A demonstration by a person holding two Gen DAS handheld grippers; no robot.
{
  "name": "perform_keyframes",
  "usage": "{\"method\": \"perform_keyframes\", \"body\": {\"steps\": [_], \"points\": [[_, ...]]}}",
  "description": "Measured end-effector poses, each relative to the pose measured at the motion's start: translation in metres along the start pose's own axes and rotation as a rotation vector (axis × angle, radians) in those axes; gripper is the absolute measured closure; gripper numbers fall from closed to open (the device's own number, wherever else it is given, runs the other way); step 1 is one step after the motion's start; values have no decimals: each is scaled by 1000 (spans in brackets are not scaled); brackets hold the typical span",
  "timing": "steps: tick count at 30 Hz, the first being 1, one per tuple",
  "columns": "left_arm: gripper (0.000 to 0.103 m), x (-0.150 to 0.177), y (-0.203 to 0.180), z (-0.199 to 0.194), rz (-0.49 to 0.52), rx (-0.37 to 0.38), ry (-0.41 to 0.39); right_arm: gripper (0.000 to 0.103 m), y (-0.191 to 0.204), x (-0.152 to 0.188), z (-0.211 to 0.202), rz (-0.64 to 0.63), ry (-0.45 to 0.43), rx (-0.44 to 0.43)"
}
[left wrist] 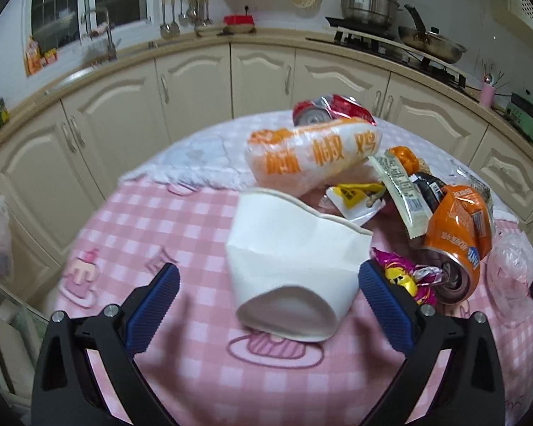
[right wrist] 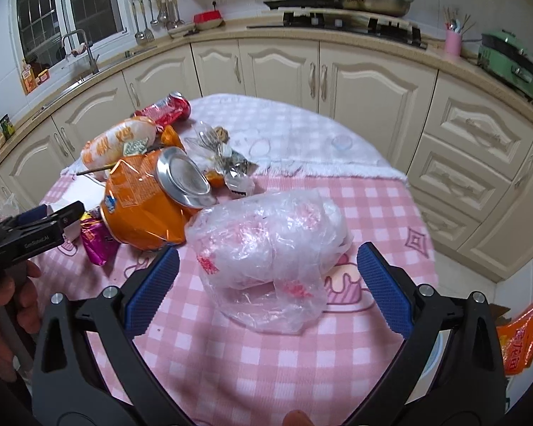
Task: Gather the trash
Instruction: 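Grasp the white paper cup with left tool while right tool grasps clear plastic bag, then carry cup and bag to the blue bin and release both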
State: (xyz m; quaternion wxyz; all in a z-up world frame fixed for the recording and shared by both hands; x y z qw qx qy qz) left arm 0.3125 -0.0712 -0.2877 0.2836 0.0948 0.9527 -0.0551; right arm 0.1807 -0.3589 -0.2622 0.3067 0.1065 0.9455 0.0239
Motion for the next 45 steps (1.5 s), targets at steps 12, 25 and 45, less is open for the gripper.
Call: {"method": "perform_keyframes", "body": {"steps": [12,25,45], "points": [[62,-2,-1,-7,-36,115,-40,27,2,-2,22,-28,30,-37],[81,27,16,-55,-45,125,-149,41,-1,10,-6,2,-17,-139],[81,28,-143,-181,181,427,-274,41,-114,9,-106,181,-215,-220]]}}
Point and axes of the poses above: each gripper's, at about its wrist camera, not at the fingertips, and z roughly the way its jaws point, y to its left, x to its underside, the point moved 7 cm from there along z, roughly the way its jaws point, and after that the axes turned 9 degrees about y, right-handed, at the moved point
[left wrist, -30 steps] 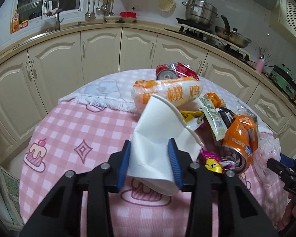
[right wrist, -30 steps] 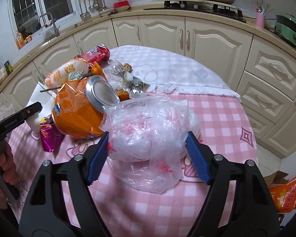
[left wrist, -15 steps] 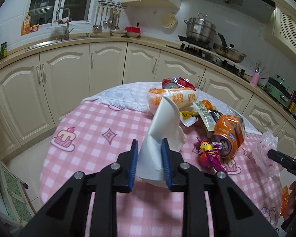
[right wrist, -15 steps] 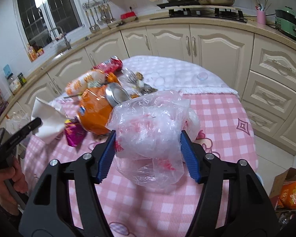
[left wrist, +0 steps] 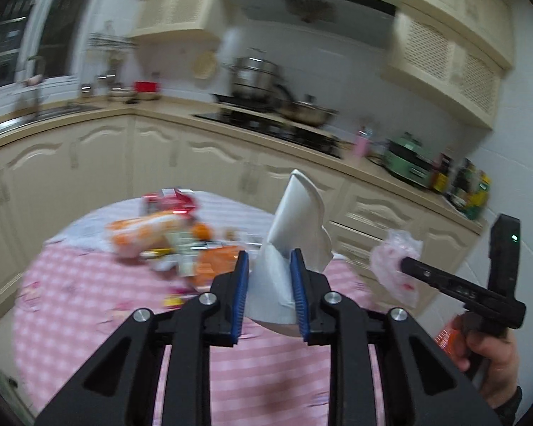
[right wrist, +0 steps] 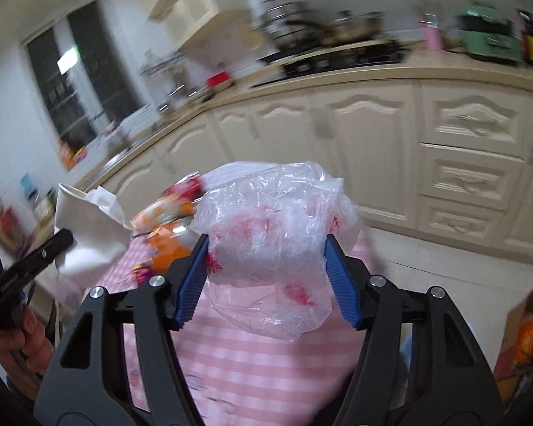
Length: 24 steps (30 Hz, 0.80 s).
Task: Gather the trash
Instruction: 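Carry cup and bag to the blue bin and release both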
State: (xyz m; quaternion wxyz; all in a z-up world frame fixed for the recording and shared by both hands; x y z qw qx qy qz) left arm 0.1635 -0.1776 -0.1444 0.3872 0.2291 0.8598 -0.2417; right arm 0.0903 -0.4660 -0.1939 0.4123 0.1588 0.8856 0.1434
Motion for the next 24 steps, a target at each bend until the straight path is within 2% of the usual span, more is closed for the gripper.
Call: {"method": "perform_keyframes", "body": {"steps": [5,9,11,16,19,21,24], "points": [[81,8,-121,74,111,181,113,41,-112,14,-32,192,-17,104],[81,36,-192,143,141,251,232,41,-196,44,-45,328,4,190],[81,59,-226,183,165,248,299,41,-241,69,-40,407,42,228],[80,126,-279,275,220,204,487,41,-314,134,1,585,165,217],[80,172,-288,327,231,165,605,41,-345,170,33,678,238,198],[80,191,-292,351,228,158,668,40,-361,189,56,731,287,187],[79,213,-296,388,240,130,713,36,-379,213,70,804,321,168]]}}
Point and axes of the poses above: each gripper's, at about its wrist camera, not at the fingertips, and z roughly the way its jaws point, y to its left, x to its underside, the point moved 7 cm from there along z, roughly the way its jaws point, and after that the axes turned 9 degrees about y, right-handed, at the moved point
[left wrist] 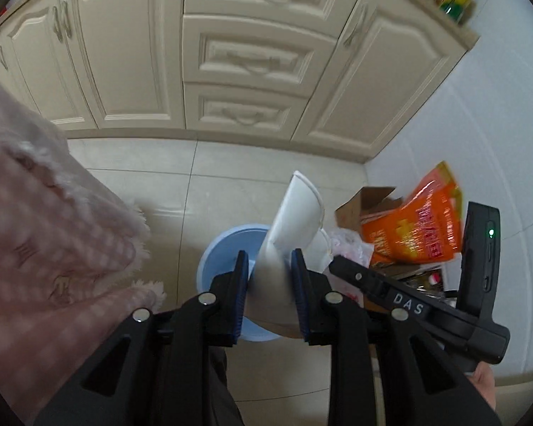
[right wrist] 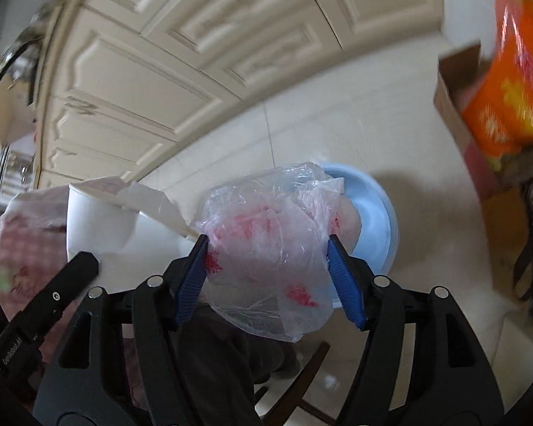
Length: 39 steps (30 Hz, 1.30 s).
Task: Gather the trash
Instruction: 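Carry cup and bag to the blue bin and release both, then move both tools back over the table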
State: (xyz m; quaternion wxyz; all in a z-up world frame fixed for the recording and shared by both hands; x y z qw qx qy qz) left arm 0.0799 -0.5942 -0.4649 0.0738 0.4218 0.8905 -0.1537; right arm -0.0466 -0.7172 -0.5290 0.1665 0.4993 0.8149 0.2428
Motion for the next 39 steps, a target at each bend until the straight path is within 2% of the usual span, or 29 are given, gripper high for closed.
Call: {"method": "perform_keyframes", "body": {"steps": [2,3,4,5,9,15,21,24,31,35,39], "points": [[76,-3,4,17,-8,6,32,14,-15,0,13,60,17,-24],[57,-3,5,21,-8,-1,39,8,-22,0,16,90,21,-33],[31,-5,5,22,-9,-11,33,6,-28,0,18,113,20,-39],[23,-5,9,20,-19,-25,12,6,-32,-1,18,125,15,-37],[10,-2,16,12,-32,-77,-10,6,-39,0,13,131,-4,16],[8,4,12,-17,-15,-101,-58,6,-30,0,-10,103,-61,45],[8,11,2,-69,18,-91,-138,6,8,4,-50,38,-148,51],[8,16,-3,-105,39,-69,-188,6,38,7,-78,-9,-206,35],[8,31,1,-203,64,-51,-367,6,130,28,-143,-177,-334,13],[8,42,18,-255,35,-42,-455,6,187,47,-170,-283,-387,-9],[8,59,43,-305,-1,-65,-548,6,244,71,-186,-392,-417,-50]]}}
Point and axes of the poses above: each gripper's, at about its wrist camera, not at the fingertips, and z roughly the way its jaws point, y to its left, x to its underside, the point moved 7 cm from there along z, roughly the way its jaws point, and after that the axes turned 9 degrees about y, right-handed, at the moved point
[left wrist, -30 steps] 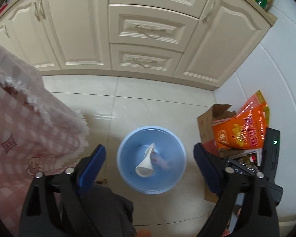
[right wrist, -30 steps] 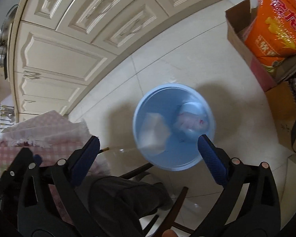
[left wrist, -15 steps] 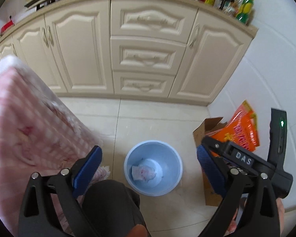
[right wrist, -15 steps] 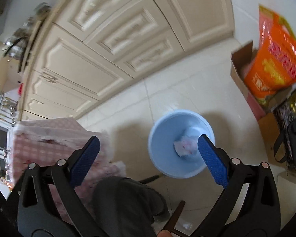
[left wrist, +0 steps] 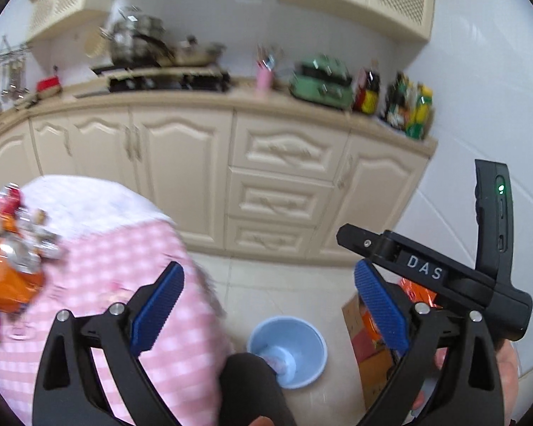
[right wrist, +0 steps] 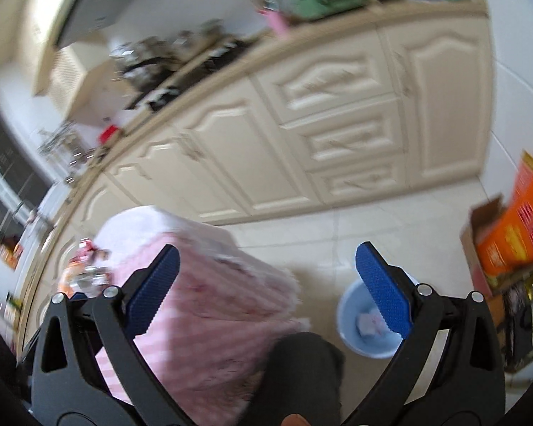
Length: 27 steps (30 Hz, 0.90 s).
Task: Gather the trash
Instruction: 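Move both tools back over the table, then grasp the purple candy wrapper with left tool while right tool grasps orange Fanta can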
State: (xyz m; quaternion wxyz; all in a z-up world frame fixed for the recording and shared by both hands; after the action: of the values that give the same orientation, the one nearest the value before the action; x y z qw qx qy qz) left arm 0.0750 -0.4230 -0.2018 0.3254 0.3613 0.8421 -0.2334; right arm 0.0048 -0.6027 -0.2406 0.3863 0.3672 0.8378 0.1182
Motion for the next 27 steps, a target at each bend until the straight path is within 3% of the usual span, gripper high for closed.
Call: {"method": "perform_keyframes", "body": {"steps": [12,22,27], "points": [[8,-7,115,-130,-116,-215,-197,6,174,18,-28,-261,-37,-195],[7,20,205,-214,-230,-459,-259,6,291,65,-46,-522,-98,-285],[7,42,243,-231,-293,-521,-251,6,327,89,-38,-632,-111,-320]]}}
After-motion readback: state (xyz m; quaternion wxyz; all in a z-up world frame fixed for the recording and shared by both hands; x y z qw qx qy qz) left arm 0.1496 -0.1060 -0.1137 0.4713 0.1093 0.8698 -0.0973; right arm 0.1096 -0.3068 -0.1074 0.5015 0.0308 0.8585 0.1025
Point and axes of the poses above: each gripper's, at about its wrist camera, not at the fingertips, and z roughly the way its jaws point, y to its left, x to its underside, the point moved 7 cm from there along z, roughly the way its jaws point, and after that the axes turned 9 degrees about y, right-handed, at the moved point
